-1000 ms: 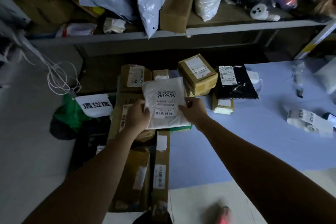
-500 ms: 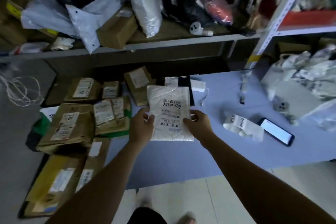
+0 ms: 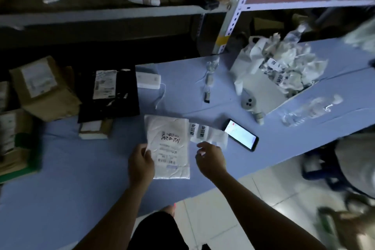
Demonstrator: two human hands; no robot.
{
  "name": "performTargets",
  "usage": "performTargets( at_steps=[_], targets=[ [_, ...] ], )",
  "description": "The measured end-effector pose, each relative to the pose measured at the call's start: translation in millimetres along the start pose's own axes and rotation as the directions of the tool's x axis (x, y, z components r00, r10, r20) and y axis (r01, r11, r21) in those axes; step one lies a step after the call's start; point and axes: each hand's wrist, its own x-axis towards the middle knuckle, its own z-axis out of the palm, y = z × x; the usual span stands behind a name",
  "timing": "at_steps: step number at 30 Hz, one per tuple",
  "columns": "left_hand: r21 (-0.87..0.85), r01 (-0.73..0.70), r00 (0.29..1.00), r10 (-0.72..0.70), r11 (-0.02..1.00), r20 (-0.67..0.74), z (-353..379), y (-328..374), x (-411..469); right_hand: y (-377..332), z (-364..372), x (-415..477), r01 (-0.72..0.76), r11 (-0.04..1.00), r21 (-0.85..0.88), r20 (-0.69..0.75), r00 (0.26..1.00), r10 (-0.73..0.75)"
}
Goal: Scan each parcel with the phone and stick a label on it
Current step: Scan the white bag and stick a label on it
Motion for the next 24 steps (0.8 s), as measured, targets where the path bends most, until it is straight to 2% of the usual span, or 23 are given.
performTargets(
  at_steps=[4,6,11,13,15,19,21,24],
  targets=[
    [0.136,0.126,0.983,-0.105,0.983,-0.151,29,-3,-4,12,-49,50,0.165,0.962,-0.218,-0.116,0.974,-0.193],
    [0.229,0.172,0.979,-0.142,0.958,-0.145,36,0,-4,22,-71,77,0.237,0.881,-0.409,-0.074,0.954,-0.292],
    [0.38,0.256,0.966,-0.225,0.889,-0.124,49,13,-12,64,-94,115,0.241,0.753,-0.613,0.142,0.971,-0.195],
    [0.44,0.261,0.965,-0.225,0.859,-0.133,55,17,-16,80,-96,128,0.289,0.719,-0.632,0.211,0.957,-0.199],
    [0.485,0.256,0.967,-0.222,0.836,-0.127,60,19,-24,90,-97,139,0.328,0.708,-0.625,0.215,0.945,-0.248],
    [0.489,0.368,0.929,-0.326,0.791,-0.173,69,28,-48,100,-100,152,0.385,0.739,-0.553,0.203,0.922,-0.329],
    [0.411,0.432,0.902,-0.388,0.802,-0.191,75,35,-60,106,-101,156,0.41,0.751,-0.517,0.241,0.912,-0.332],
    [0.191,0.471,0.876,-0.433,0.861,-0.212,80,42,-70,115,-104,161,0.417,0.774,-0.476,0.272,0.907,-0.321]
  ],
)
